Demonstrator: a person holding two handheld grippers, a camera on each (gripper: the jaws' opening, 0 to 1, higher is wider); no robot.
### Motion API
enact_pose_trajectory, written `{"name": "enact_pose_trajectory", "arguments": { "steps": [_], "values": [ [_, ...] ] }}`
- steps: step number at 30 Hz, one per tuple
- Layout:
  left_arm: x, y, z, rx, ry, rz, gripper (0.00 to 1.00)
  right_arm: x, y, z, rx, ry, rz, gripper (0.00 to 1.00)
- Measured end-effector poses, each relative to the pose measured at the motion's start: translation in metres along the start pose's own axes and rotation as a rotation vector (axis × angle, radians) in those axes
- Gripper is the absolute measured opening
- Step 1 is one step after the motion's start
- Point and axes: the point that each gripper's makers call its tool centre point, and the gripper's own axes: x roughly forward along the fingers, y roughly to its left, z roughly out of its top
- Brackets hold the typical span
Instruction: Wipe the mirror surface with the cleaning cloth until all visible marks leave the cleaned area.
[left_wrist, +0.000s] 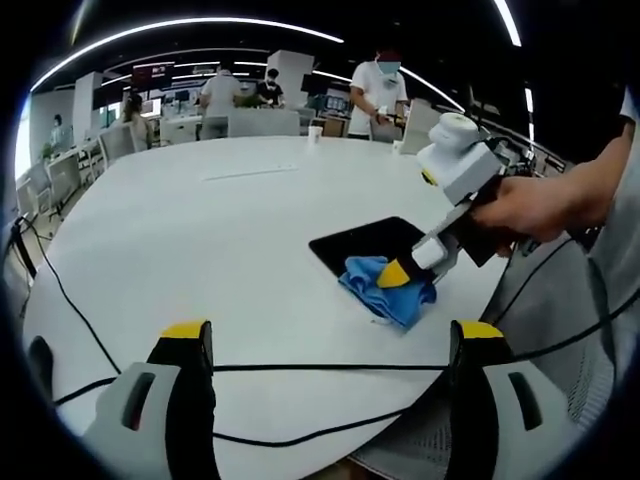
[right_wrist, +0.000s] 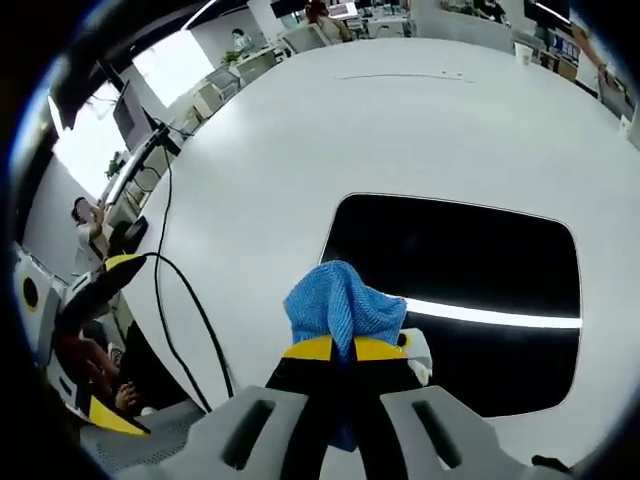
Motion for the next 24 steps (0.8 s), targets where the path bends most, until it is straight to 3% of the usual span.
{"name": "enact_pose_trajectory", "arguments": {
  "steps": [24],
  "values": [
    [0.008,0.004,-0.002,0.019,0.024,-0.009,0.99,0.020,-0.007,0.040,-0.054,0.005,-0.008,0.00]
  ]
}}
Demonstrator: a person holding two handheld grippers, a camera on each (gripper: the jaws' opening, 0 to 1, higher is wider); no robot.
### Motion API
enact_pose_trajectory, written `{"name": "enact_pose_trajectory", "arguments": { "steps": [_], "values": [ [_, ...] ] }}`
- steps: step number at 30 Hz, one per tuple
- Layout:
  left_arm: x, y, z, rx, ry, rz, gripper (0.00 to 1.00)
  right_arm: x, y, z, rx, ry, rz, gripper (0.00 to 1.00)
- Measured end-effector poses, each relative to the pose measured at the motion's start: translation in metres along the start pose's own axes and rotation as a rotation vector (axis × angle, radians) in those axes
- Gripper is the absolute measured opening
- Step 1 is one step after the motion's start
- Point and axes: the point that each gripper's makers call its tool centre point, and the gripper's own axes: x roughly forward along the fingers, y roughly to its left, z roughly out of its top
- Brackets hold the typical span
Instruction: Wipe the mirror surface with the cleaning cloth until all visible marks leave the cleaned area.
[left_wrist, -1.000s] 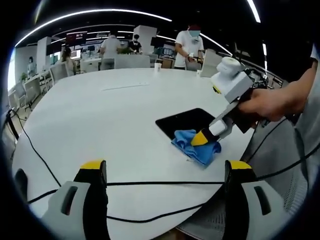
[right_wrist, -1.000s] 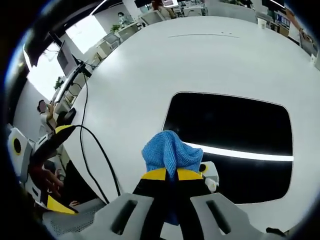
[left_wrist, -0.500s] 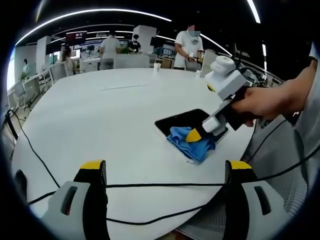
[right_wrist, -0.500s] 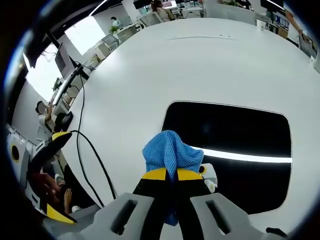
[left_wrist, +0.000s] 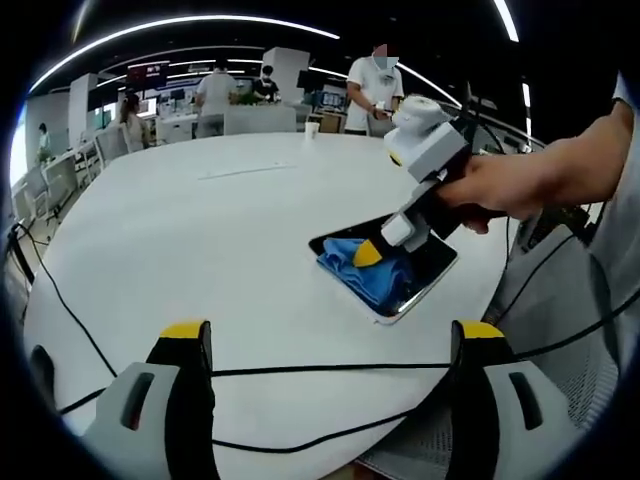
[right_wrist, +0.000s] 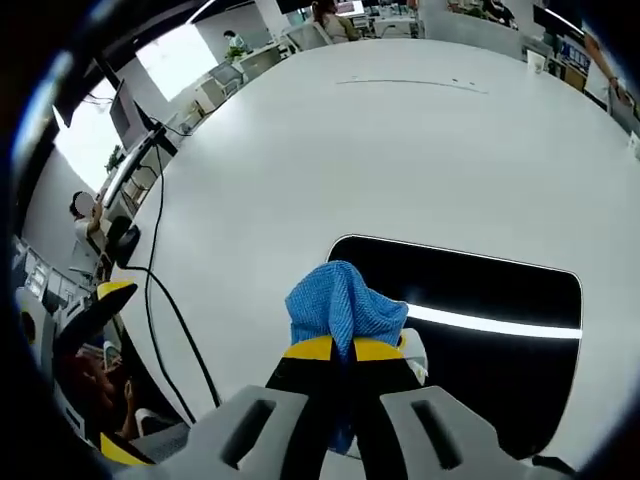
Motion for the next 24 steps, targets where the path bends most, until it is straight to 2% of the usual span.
{"name": "enact_pose_trajectory", "arguments": {
  "steps": [10,24],
  "values": [
    [0.002,-0.001,-0.004,-0.006,0.012,-0.001,0.99,0.009,-0.008,0.021,0.001,-0.015,-0.007,0.00],
    [0.003,0.000,-0.001,-0.019,0.002,-0.003,0.98,0.018,-0.016,0.044,-0.050,-0.022,-0.014,0.00]
  ]
}}
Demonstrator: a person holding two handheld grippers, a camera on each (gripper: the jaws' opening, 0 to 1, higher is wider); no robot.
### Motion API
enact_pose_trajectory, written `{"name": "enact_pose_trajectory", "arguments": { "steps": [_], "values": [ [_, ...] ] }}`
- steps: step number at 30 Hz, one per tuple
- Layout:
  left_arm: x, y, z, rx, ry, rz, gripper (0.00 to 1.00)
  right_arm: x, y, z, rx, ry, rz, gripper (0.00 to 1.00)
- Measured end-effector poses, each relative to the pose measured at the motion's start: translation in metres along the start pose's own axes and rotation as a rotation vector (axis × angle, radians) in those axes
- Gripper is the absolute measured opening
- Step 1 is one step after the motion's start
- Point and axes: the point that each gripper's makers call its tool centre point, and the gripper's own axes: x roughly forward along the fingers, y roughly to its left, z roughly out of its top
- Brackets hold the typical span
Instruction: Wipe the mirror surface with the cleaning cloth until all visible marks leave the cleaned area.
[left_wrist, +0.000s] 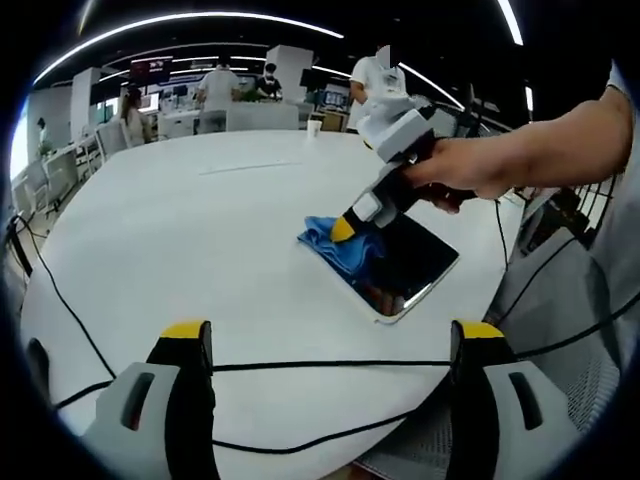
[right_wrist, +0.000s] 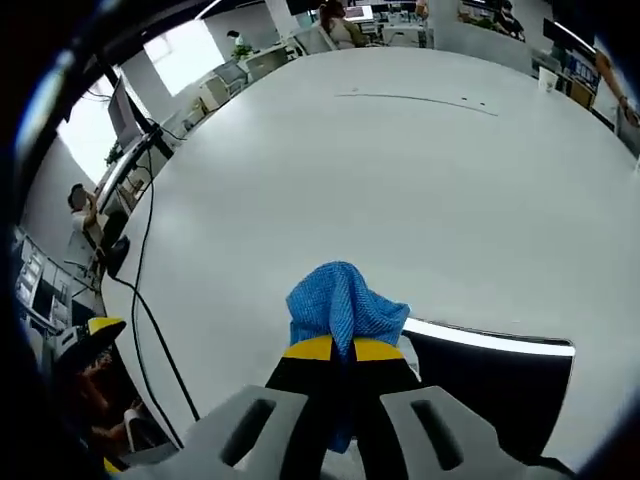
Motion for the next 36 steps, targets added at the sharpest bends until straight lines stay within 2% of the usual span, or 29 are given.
{"name": "enact_pose_trajectory", "arguments": {
  "steps": [10,16,25,36],
  "values": [
    [0.002,0.002,0.003,-0.003,-0.003,-0.001,0.99,0.009,-0.005,0.014,0.015,-0.003,0.001,0.00],
    [0.003,0.001,0.003,-0.006,-0.003,0.000,0.99,0.009,-0.004,0.013,-0.022,-0.009,-0.007,0.00],
    [0.001,0.002,0.004,-0.006,-0.003,0.004,0.99,0.007,-0.005,0.013,-0.015,0.004,0.011,0.00],
    [0.003,0.001,0.007,0.002,-0.008,0.005,0.99,0.000,-0.023,0.007,-0.023,0.002,-0.014,0.00]
  ]
}}
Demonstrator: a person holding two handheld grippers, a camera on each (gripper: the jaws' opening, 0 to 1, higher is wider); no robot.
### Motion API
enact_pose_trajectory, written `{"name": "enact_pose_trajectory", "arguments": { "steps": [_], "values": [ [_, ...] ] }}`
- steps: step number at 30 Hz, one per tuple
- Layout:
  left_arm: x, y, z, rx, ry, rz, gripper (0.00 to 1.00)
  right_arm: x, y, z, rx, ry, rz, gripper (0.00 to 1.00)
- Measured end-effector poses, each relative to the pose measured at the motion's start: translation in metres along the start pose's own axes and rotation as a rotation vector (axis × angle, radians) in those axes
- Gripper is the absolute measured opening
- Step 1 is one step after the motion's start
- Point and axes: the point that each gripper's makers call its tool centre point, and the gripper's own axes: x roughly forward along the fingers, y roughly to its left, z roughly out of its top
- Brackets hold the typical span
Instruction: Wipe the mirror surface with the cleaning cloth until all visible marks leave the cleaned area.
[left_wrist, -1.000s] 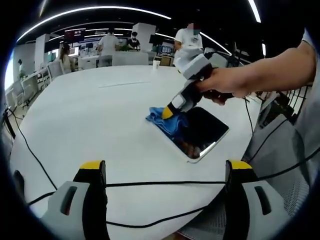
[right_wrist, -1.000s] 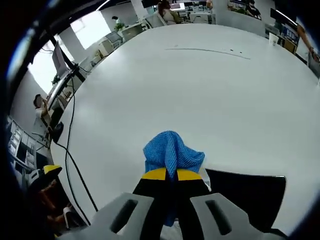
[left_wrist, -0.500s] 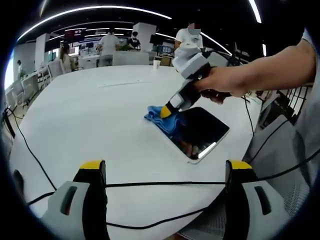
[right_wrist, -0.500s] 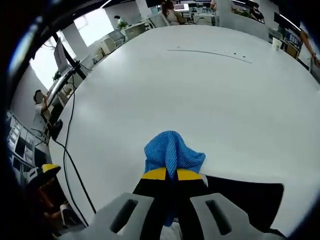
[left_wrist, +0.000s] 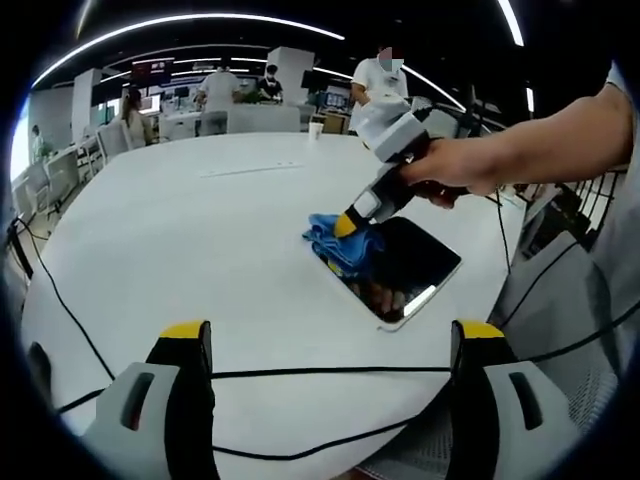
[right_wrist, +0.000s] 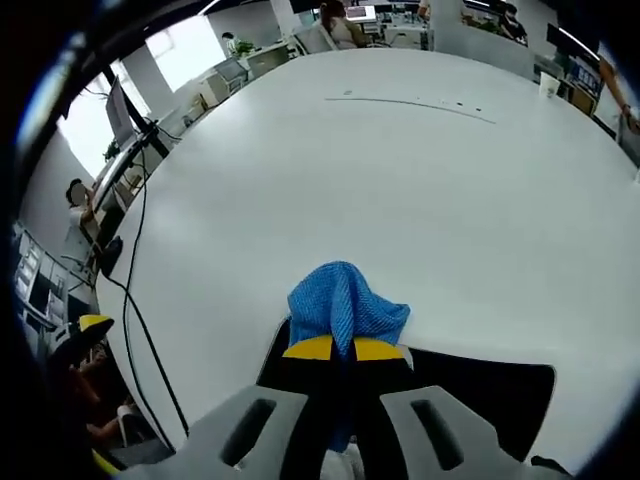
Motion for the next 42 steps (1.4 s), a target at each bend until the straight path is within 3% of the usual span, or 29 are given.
{"name": "enact_pose_trajectory", "arguments": {
  "steps": [27,42],
  "values": [
    [0.003,-0.003,0.006,0.018,0.000,-0.006,0.98,-0.012,-0.025,-0.007,0.017,0.003,-0.031,0.00],
    [0.005,0.000,0.010,0.021,-0.016,-0.003,0.99,-0.013,-0.025,-0.012,0.056,0.008,-0.044,0.00]
  ]
}}
